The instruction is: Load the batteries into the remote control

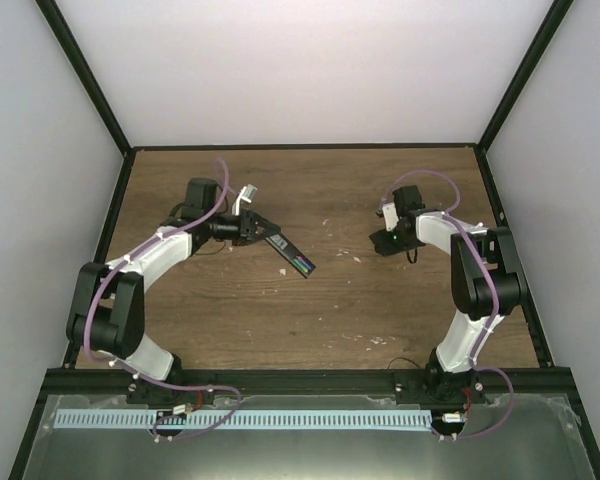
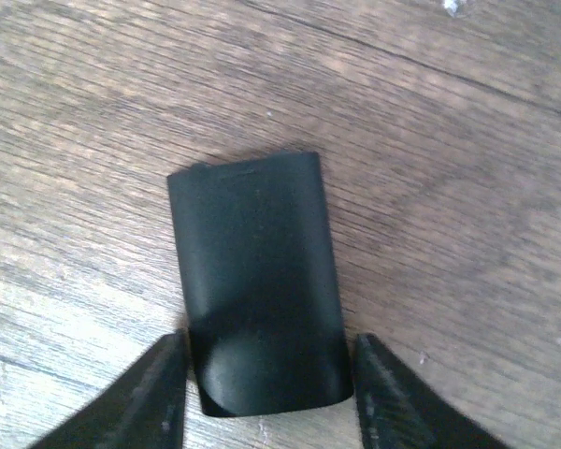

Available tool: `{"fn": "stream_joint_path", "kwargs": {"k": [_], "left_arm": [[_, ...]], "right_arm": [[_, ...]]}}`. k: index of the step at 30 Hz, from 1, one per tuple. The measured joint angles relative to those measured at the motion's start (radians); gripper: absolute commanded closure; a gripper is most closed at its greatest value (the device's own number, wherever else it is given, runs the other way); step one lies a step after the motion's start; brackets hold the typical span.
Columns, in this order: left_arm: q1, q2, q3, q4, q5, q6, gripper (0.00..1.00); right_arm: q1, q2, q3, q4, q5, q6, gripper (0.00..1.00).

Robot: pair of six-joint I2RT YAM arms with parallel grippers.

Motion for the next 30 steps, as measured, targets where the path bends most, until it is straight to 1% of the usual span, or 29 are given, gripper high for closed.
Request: {"fn": "stream_joint_path", "kwargs": {"k": [2,4,8,11,16,20,25,30], "left_arm": [[0.011,0.008,-0.038,0.042,-0.014,-0.003,1.00],[0.023,0.018,-0.083,0.088,-0.029,-0.013,1.00],[0.050,0.038,-0.213,0.223,-0.068,-0.059,1.00],[0.058,0.050,-0.277,0.274,-0.108,-0.077,1.00],[0.058,0.069,-0.309,0.351,-0.148,-0.090,1.00],[0.058,0.091,-0.337,0.417,-0.166,-0.105,1.00],[0.058,0.122,-0.384,0.523,-0.170,-0.127,1.00],[0.058,0.157,-0.439,0.667,-0.163,-0.172,1.00]], "right_arm": [[0.000,0.003,0.000,0.007,-0.010,-0.002,0.70],[0.000,0.006,0.000,0.015,-0.018,-0.007,0.75],[0.000,0.006,0.000,0.020,-0.028,-0.013,0.79],[0.000,0.006,0.000,0.020,-0.029,-0.017,0.82],[0.029,0.002,-0.003,0.023,-0.034,-0.029,0.83],[0.105,-0.027,-0.034,0.025,-0.059,-0.049,0.83],[0.196,-0.114,-0.087,0.048,-0.154,-0.071,0.83],[0.246,-0.186,-0.115,0.095,-0.246,-0.087,0.84]]}}
